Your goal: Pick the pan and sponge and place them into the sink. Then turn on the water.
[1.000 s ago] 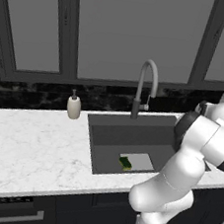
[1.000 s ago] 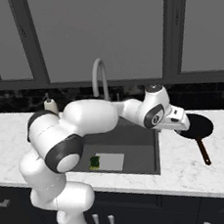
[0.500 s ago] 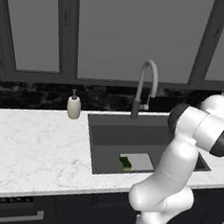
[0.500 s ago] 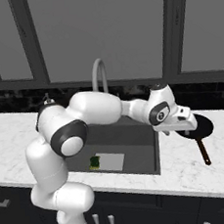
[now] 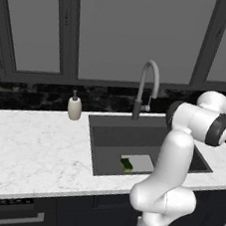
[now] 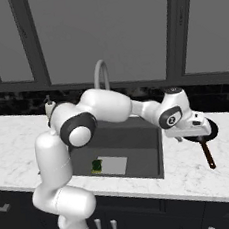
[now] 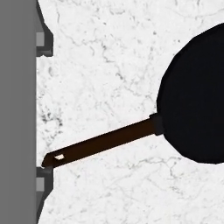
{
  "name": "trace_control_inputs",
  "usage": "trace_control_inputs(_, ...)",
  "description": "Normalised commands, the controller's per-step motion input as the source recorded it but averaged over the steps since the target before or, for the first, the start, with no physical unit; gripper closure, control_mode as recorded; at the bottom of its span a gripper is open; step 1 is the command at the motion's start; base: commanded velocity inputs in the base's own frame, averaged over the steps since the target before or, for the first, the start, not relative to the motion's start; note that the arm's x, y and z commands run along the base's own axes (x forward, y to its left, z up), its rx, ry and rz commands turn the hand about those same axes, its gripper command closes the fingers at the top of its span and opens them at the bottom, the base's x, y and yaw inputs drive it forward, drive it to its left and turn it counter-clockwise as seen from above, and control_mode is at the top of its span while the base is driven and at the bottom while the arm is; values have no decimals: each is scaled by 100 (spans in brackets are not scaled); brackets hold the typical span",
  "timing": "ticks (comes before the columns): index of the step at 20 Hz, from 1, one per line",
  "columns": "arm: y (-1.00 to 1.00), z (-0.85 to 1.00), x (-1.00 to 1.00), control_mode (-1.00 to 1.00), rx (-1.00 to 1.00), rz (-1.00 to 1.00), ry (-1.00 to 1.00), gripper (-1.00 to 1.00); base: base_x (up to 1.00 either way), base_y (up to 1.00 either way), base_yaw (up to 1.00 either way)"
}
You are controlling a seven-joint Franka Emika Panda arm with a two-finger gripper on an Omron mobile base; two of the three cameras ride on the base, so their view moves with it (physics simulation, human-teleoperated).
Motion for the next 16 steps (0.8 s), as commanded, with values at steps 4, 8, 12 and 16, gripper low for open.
trace_control_inputs(4,-25,-20,1,-100,0,2,5,-100,0,0,0)
trace_control_inputs(8,-28,-21,4,-100,0,2,6,-100,0,0,0)
trace_control_inputs(12,-6,-28,22,-100,0,3,6,-100,0,0,0)
trace_control_inputs(16,-4,-31,31,-100,3,2,4,-100,0,0,0)
